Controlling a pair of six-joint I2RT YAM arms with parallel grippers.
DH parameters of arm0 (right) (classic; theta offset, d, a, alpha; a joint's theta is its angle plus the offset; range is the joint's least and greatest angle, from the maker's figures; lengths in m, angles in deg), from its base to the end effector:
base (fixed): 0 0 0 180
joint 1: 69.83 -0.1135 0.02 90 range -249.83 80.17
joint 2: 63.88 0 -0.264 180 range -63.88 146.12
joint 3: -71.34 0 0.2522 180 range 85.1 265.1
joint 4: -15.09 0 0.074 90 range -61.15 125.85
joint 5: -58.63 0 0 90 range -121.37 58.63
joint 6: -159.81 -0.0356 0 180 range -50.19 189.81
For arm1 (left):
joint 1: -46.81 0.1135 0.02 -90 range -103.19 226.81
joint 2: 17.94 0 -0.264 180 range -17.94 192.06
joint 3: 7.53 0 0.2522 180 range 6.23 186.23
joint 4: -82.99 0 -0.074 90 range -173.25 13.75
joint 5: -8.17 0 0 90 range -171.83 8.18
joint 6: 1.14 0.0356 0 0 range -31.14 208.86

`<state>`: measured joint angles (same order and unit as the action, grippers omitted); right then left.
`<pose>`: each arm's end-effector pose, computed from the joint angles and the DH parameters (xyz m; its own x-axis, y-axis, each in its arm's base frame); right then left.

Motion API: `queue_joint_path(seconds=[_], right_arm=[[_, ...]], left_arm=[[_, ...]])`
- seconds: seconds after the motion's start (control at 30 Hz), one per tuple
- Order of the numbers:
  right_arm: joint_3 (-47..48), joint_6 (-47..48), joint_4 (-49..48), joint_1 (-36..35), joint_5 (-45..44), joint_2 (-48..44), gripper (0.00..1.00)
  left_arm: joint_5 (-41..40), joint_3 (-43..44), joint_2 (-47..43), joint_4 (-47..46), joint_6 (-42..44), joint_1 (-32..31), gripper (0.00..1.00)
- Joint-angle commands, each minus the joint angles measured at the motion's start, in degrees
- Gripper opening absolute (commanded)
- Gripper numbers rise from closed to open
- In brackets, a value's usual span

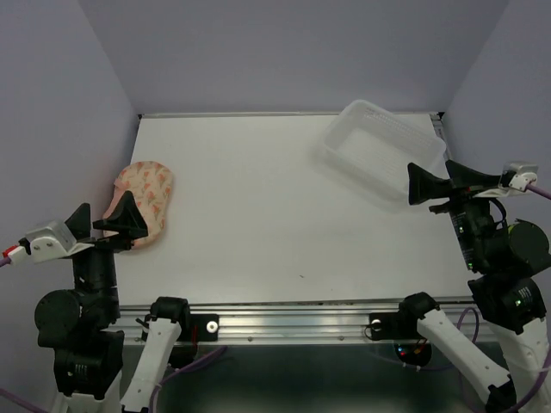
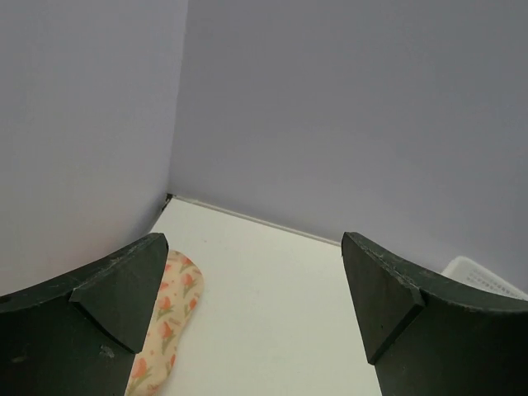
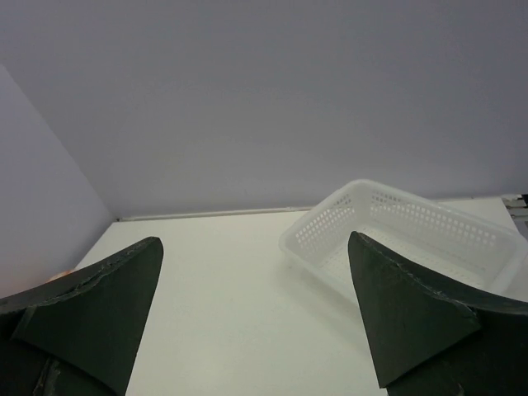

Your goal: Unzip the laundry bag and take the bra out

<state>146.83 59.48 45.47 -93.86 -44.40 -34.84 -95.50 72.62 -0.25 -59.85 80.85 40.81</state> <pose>0.0648 0.0201 0.4545 0.2131 0.2863 -0.9342 -0.2410 0.9420 0.2337 -0.0158 0.0101 0.4638 0.4363 -0.1820 -0.8812 -0.0506 0.9728 -0.2260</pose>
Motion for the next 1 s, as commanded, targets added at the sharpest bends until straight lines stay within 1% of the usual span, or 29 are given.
queue_joint_path(seconds=[0.0,0.17,0.37,0.43,0.47,0.57,0.67,0.7,0.77,0.8,0.83,0.87,0.93,0.97], right_arm=[[-0.47,-0.4,-1.42,-0.23,1.61,1.11,1.0],[-1.79,-2.06,-1.33,-0.23,3.54,2.07,1.0],[-4.43,-5.92,-0.54,-0.23,10.04,5.76,1.0],[-5.13,-7.07,-0.01,-0.23,12.59,7.87,1.0],[-5.48,-8.38,-0.01,-0.23,14.6,8.49,1.0],[-6.63,-10.41,0.08,-0.23,15.93,10.51,1.0],[-8.12,-11.56,0.08,-0.23,18.22,12.26,1.0],[-8.82,-11.64,0.08,-0.23,19.79,12.62,1.0],[-9.61,-12.26,-0.01,-0.23,21.03,14.11,1.0],[-10.22,-12.96,-0.1,-0.23,22.43,14.64,1.0],[-10.49,-13.22,-0.01,-0.23,23.05,15.25,1.0],[-10.84,-13.58,-0.1,-0.23,24.01,16.57,1.0],[-11.55,-13.75,-0.19,-0.23,27.26,17.8,1.0],[-11.81,-14.02,-0.53,-0.23,29.63,18.77,1.0]], left_arm=[[-2.41,-1.35,1.11,-0.2,0.19,0.11,0.99],[-1.8,-3.37,3.66,0.42,-0.95,0.11,0.99],[-3.9,-5.56,11.9,2.71,-4.38,0.11,0.99],[-2.94,-6.36,14.99,2.7,-4.21,0.2,0.99],[-2.5,-6.36,19.18,3.23,-4.21,0.11,0.99],[-3.11,-6.27,26.32,3.41,-4.56,0.11,0.99],[-7.06,-6.36,37.19,0.26,-5.7,0.11,0.99],[-9.59,-6.1,39.67,-0.45,-6.31,0.11,0.99],[-10.93,-5.4,44.77,-1.51,-6.32,0.29,0.99],[-11.63,-4.18,50.19,-2.12,-6.49,0.81,0.99],[-11.81,-3.29,52.86,-2.13,-6.67,1.08,0.99],[-12.16,-2.59,57.67,-2.65,-6.84,2.03,0.99],[-12.78,-0.83,62.18,-3.53,-7.37,3.62,0.99],[-13.48,0.74,66.29,-3.53,-7.63,5.19,0.99]])
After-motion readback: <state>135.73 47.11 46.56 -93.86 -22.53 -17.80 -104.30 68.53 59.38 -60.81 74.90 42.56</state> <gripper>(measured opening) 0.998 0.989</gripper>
